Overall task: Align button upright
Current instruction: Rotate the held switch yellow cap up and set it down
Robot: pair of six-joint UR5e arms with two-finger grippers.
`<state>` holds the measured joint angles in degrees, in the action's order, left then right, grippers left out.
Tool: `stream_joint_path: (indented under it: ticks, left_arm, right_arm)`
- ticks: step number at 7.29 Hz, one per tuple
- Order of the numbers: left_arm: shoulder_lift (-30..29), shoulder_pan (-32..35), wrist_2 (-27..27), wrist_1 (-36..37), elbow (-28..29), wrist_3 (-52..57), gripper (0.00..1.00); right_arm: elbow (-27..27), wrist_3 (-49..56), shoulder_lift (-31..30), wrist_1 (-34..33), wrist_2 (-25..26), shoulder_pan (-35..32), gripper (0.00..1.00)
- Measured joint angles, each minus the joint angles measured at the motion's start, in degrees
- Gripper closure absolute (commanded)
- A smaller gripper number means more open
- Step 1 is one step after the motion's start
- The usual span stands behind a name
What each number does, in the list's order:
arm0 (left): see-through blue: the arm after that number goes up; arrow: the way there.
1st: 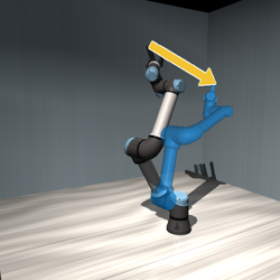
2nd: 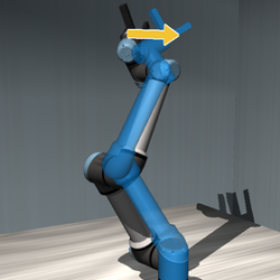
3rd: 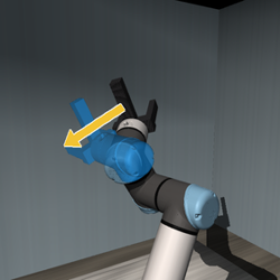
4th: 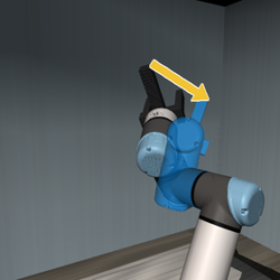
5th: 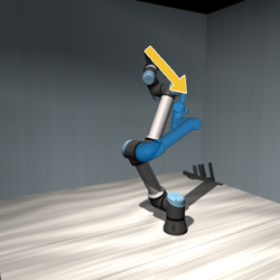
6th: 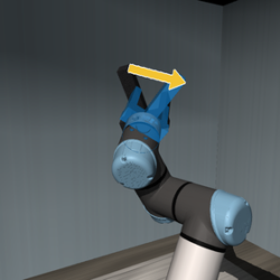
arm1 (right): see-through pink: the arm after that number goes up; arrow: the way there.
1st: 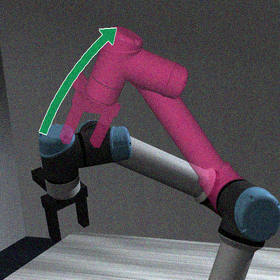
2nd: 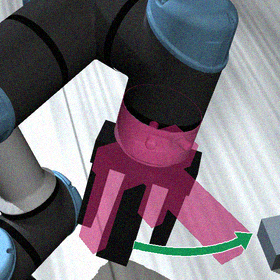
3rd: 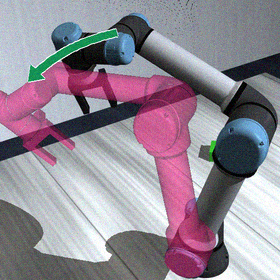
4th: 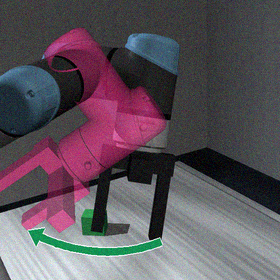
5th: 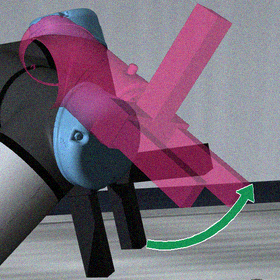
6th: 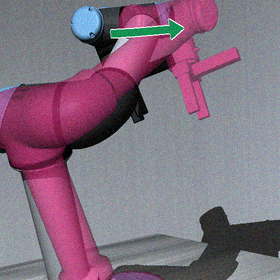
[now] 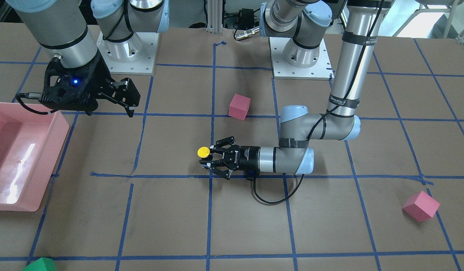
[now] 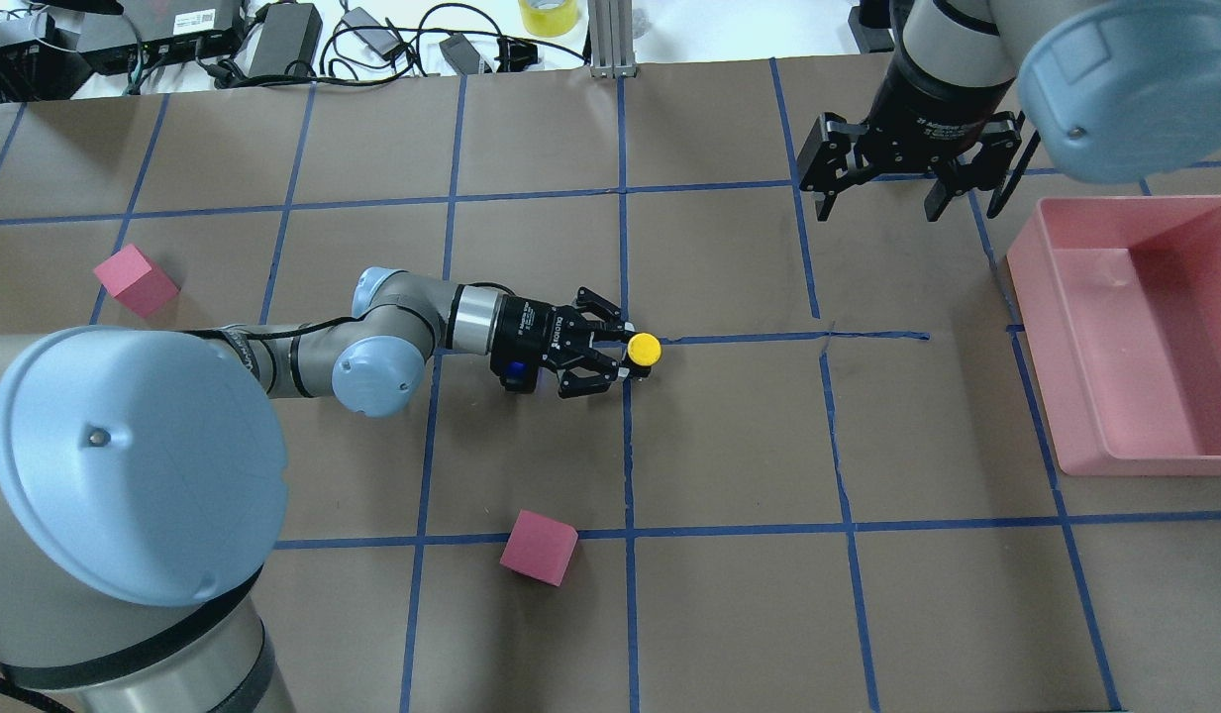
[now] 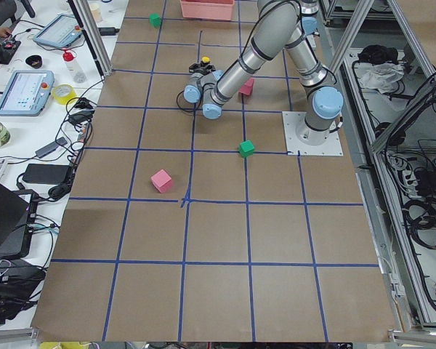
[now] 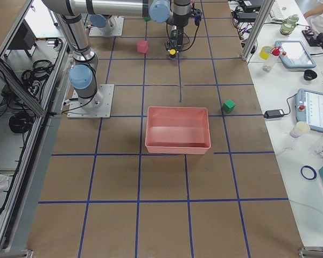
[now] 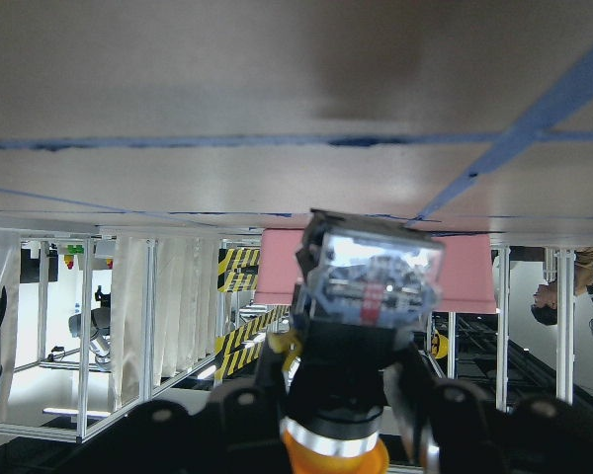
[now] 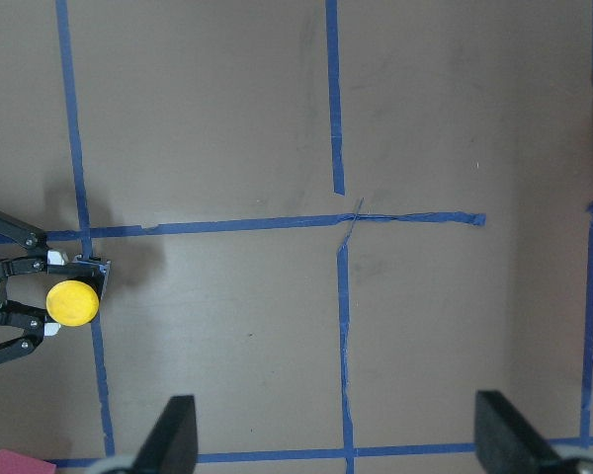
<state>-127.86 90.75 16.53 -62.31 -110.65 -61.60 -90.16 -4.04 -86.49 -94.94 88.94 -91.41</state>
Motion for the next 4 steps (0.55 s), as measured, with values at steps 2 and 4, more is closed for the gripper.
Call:
stream_joint_path:
  ticks: [2, 4]
  left_arm:
    - [-0.15, -0.04, 0.18, -0.34, 0.01, -0.19, 0.23]
    - [-0.15, -0.04, 0.79, -0.59, 0.12, -0.15, 0.19]
  right_arm:
    - [-0.37, 0.05, 0.0, -0.06, 0.0, 0.0, 0.0]
    - [-0.44, 0.08, 0.0, -0.07, 0.0, 0.0, 0.0]
